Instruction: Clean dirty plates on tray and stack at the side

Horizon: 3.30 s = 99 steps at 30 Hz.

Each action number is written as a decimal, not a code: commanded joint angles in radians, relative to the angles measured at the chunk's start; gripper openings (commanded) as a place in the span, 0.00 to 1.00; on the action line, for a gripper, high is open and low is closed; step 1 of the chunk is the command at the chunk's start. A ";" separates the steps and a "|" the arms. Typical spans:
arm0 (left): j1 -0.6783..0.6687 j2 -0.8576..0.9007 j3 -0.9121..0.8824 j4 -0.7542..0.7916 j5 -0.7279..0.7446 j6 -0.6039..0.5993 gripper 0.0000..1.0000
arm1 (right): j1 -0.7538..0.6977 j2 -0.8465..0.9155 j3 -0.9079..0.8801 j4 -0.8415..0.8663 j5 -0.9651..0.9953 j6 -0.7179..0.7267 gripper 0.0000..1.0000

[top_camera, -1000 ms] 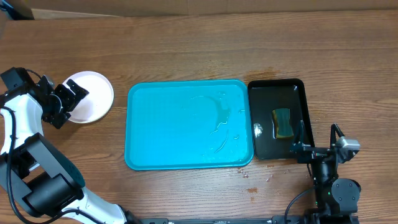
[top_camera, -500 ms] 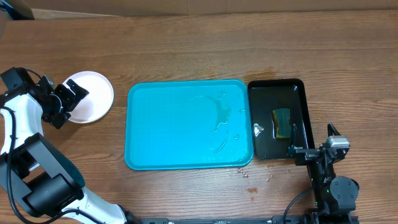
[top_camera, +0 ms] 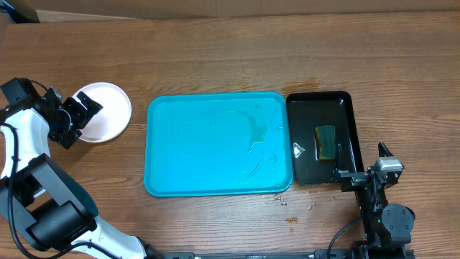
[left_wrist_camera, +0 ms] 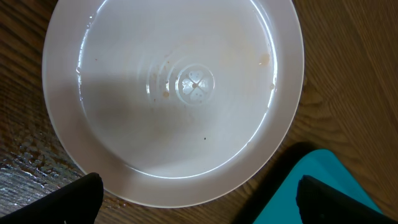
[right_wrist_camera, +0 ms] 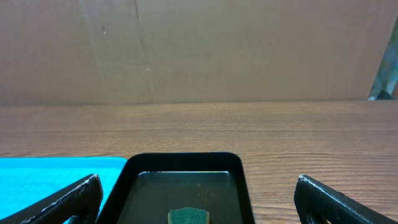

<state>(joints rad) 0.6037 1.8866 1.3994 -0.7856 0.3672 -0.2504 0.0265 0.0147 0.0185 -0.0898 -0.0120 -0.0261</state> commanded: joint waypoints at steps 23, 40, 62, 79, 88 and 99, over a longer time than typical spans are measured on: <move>-0.008 -0.036 0.010 0.000 -0.013 0.026 1.00 | -0.005 -0.012 -0.011 0.006 -0.005 -0.004 1.00; -0.530 -0.509 0.010 0.000 -0.086 0.026 1.00 | -0.005 -0.012 -0.011 0.006 -0.005 -0.004 1.00; -0.630 -1.249 -0.218 0.008 -0.161 0.037 1.00 | -0.005 -0.012 -0.011 0.006 -0.005 -0.004 1.00; -0.592 -1.823 -1.067 1.124 -0.185 0.034 1.00 | -0.005 -0.012 -0.011 0.006 -0.005 -0.004 1.00; -0.593 -1.883 -1.256 1.314 -0.229 0.034 1.00 | -0.005 -0.012 -0.011 0.006 -0.005 -0.004 1.00; -0.622 -1.883 -1.395 1.119 -0.328 0.021 1.00 | -0.005 -0.012 -0.011 0.006 -0.005 -0.004 1.00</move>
<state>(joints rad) -0.0006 0.0139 0.0174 0.3946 0.1162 -0.2321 0.0265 0.0147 0.0181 -0.0895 -0.0189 -0.0261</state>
